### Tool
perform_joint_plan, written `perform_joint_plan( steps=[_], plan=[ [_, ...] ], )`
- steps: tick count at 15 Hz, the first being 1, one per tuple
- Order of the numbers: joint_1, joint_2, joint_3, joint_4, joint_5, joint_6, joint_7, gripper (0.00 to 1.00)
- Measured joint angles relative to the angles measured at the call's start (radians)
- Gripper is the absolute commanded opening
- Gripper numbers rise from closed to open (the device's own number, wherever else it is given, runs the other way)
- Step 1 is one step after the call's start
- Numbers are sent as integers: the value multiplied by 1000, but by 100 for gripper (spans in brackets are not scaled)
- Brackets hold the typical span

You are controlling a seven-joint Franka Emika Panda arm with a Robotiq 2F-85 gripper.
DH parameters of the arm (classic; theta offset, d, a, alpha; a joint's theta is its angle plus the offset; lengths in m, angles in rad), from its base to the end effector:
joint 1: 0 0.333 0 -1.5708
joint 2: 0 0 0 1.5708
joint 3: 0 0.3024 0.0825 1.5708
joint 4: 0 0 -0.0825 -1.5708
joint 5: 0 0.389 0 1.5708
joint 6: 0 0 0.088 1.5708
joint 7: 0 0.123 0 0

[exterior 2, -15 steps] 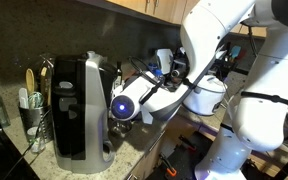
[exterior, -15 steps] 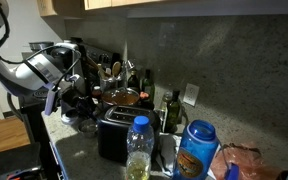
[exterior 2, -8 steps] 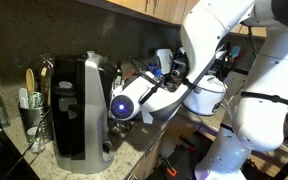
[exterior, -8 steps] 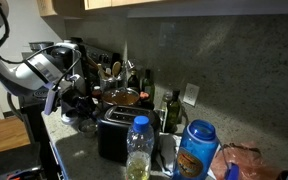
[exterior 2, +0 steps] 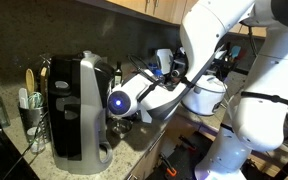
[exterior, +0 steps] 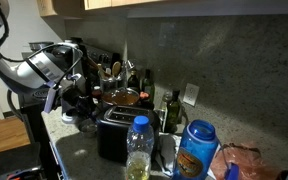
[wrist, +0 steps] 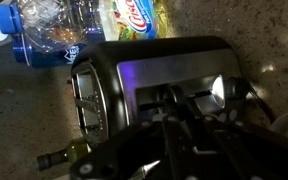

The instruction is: Push the lever on the bread toaster down

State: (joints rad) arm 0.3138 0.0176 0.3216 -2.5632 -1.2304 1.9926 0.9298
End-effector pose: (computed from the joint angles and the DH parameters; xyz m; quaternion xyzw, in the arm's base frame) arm 0.3744 0.1876 0.2242 0.8301 0.2603 0.1387 0.4733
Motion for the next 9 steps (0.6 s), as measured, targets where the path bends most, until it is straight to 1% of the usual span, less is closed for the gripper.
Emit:
perform_joint_plan(
  steps=[4,9],
  plan=[
    [-1,0,-3,5,22,6,-2,4],
    [-8,0,-12,6,43,41,-2,4]
  ],
)
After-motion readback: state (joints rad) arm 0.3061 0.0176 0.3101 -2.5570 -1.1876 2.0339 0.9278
